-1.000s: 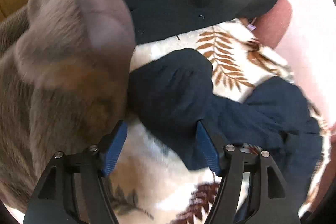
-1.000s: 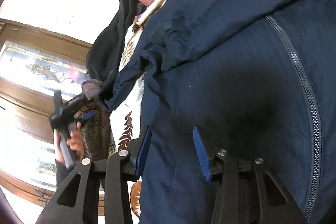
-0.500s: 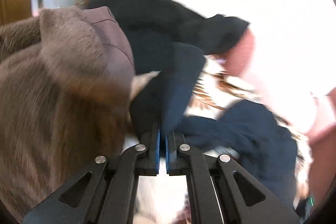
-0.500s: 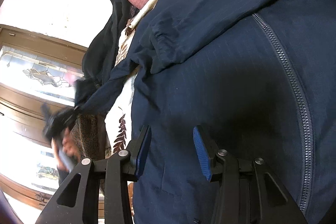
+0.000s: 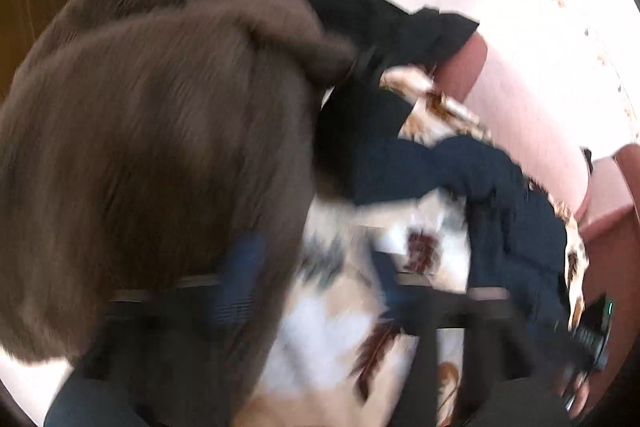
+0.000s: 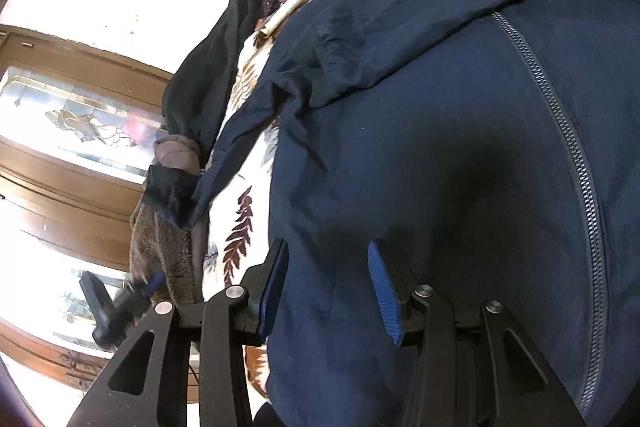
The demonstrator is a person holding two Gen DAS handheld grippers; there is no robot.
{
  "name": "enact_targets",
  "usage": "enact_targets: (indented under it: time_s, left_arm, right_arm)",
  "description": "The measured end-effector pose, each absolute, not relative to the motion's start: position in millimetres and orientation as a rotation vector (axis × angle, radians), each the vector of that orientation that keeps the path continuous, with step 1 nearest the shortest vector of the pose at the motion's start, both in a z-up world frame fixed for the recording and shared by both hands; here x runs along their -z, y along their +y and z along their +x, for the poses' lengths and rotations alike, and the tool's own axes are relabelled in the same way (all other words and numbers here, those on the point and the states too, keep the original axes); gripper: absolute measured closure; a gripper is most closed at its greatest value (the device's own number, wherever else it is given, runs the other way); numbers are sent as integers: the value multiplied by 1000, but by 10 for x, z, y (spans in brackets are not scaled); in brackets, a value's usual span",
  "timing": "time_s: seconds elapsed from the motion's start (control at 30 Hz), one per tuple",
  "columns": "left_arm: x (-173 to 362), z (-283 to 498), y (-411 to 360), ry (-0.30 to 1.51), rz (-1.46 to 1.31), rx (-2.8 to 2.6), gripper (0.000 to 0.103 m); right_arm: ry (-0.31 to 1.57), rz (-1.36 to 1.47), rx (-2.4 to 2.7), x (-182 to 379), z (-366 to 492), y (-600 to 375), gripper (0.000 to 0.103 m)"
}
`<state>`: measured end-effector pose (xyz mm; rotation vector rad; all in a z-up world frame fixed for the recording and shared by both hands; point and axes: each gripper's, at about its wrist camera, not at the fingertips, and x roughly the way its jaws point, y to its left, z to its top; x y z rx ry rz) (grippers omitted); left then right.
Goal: Fold large clothes
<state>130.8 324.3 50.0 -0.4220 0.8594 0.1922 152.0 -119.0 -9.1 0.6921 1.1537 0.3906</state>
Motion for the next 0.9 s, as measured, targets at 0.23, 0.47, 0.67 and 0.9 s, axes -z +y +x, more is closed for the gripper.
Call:
enact_targets:
  time_s: [0.23, 0.47, 0.67, 0.9]
  left_arm:
    - [-387, 2342, 2899, 954, -158, -425, 17]
    - [-879, 2164, 3376, 745, -425, -293, 95]
    - [-1252, 1321, 3301, 587, -315, -9, 94]
    - [-397, 502, 3453, 825, -345, -47, 94]
  right_arm:
    - [1194, 708, -394, 206, 1483, -1186, 59]
    - [1189, 708, -390, 267, 1471, -1313, 59]
    - [1197, 742, -368, 357, 1457, -1381, 59]
    - [1201, 711, -385, 257, 1380, -1278, 59]
